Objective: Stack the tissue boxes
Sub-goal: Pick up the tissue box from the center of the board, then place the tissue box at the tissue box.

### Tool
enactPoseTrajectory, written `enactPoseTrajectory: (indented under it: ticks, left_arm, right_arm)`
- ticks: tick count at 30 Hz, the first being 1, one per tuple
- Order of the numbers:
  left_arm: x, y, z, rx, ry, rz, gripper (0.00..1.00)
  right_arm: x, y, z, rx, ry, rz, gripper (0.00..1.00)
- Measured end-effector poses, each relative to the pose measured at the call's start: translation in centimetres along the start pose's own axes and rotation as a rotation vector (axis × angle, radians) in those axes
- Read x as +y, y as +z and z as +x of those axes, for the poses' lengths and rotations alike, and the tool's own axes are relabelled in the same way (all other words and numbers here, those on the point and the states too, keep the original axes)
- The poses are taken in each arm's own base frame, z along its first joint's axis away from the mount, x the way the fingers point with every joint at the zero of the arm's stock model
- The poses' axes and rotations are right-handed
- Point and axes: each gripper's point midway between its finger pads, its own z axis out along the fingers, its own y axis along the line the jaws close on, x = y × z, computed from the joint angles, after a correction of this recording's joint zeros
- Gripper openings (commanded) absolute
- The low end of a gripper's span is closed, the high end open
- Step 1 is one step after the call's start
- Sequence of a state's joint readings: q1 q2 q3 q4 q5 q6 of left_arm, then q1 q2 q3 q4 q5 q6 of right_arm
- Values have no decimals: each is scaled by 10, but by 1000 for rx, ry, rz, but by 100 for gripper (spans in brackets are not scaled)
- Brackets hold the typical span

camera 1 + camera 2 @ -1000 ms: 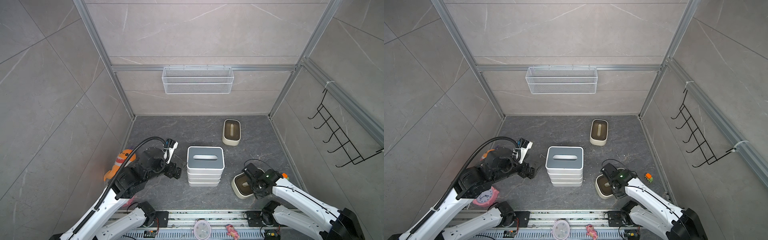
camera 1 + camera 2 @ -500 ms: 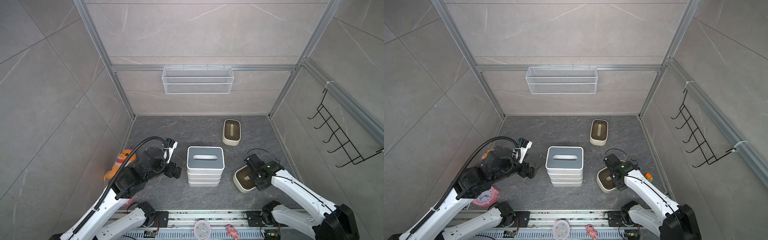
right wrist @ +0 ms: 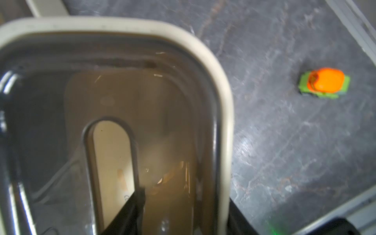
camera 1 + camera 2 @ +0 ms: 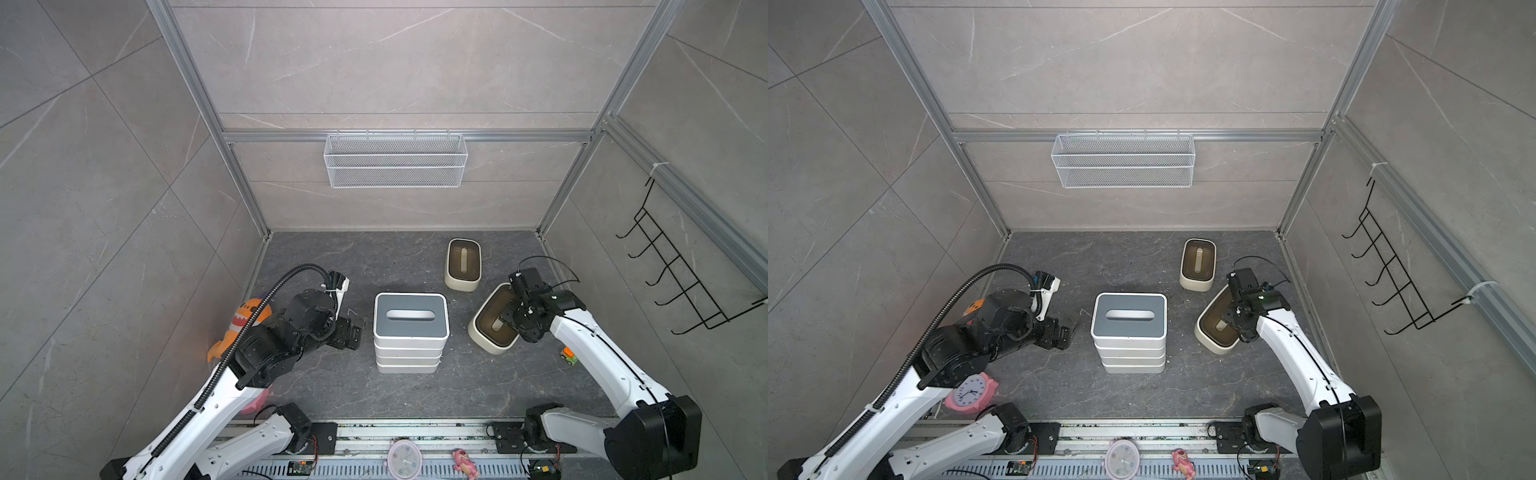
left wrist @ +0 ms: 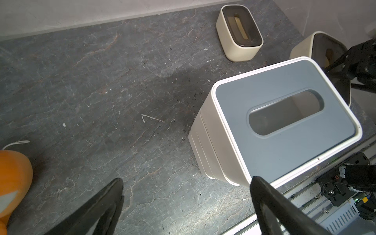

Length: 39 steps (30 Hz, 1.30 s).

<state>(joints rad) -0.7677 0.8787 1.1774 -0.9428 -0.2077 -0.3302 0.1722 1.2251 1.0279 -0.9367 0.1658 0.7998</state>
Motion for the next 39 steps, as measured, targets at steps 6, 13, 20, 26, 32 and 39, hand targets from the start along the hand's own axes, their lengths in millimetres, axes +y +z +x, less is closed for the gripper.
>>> enactPoseTrajectory:
  ticks: [6,13,20,26,32,39]
  left_arm:
    - [-1,-8,-12,-7,-59,-2,100]
    - [10,7,-22,38,-226,52,100]
    - [37,12,-35,-19,-448,122,100]
    - [29,22,-45,-43,-604,311,100]
    - [22,26,-44,-30,-723,409,100]
    - [16,5,-52,-76,-713,438,100]
  right_arm:
    - [26,-20,-24,0,-173,-117,40]
    - [65,-60,-47,-39,-378,-265,38]
    - [100,-102,-63,-102,-550,-413,41]
    - [132,-141,-81,-143,-682,-527,40]
    - [172,-161,-99,-144,-815,-625,40]
    - [210,-176,-65,-107,-1032,-670,41]
